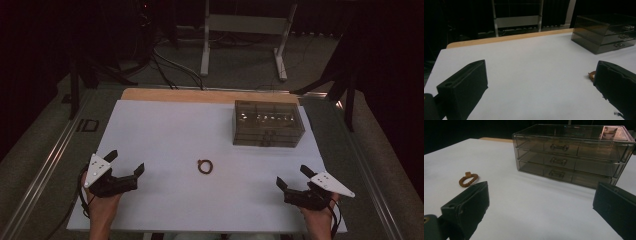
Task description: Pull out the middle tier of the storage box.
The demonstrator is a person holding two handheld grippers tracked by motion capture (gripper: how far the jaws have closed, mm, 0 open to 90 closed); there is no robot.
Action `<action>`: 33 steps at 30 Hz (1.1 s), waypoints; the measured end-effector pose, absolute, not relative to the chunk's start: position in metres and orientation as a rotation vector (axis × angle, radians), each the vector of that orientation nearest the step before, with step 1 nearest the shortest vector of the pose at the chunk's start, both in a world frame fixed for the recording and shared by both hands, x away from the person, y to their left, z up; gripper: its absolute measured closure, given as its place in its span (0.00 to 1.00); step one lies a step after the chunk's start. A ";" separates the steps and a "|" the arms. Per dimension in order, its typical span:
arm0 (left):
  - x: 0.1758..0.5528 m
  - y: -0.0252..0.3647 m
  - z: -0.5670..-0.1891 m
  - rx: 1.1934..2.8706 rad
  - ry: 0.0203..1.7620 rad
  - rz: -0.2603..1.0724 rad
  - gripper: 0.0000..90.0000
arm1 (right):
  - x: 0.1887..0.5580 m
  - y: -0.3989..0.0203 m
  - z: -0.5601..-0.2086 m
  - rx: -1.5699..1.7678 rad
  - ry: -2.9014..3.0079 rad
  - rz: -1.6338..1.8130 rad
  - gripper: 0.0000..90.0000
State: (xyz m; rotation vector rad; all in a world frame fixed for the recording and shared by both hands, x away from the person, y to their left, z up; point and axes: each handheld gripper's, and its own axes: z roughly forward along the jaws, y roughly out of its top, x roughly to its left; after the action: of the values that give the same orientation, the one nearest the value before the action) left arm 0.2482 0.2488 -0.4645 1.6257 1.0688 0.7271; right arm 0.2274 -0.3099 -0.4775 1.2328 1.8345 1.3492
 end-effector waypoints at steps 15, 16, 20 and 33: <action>0.247 0.251 -0.466 1.593 1.080 0.776 0.01 | 0.228 -0.310 -0.475 1.266 1.794 1.310 0.00; 0.248 0.251 -0.466 1.592 1.081 0.777 0.01 | 0.228 -0.310 -0.474 1.272 1.791 1.311 0.00; 0.248 0.251 -0.467 1.590 1.084 0.776 0.01 | 0.230 -0.308 -0.474 1.283 1.782 1.304 0.00; 0.250 0.253 -0.470 1.582 1.077 0.756 0.01 | 0.240 -0.304 -0.464 1.317 1.764 1.286 0.00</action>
State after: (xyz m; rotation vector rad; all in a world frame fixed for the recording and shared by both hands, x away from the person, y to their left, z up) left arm 0.2498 0.2533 -0.4702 1.5819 1.0770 0.7557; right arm 0.2404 -0.3037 -0.4641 1.3169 1.7636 1.2863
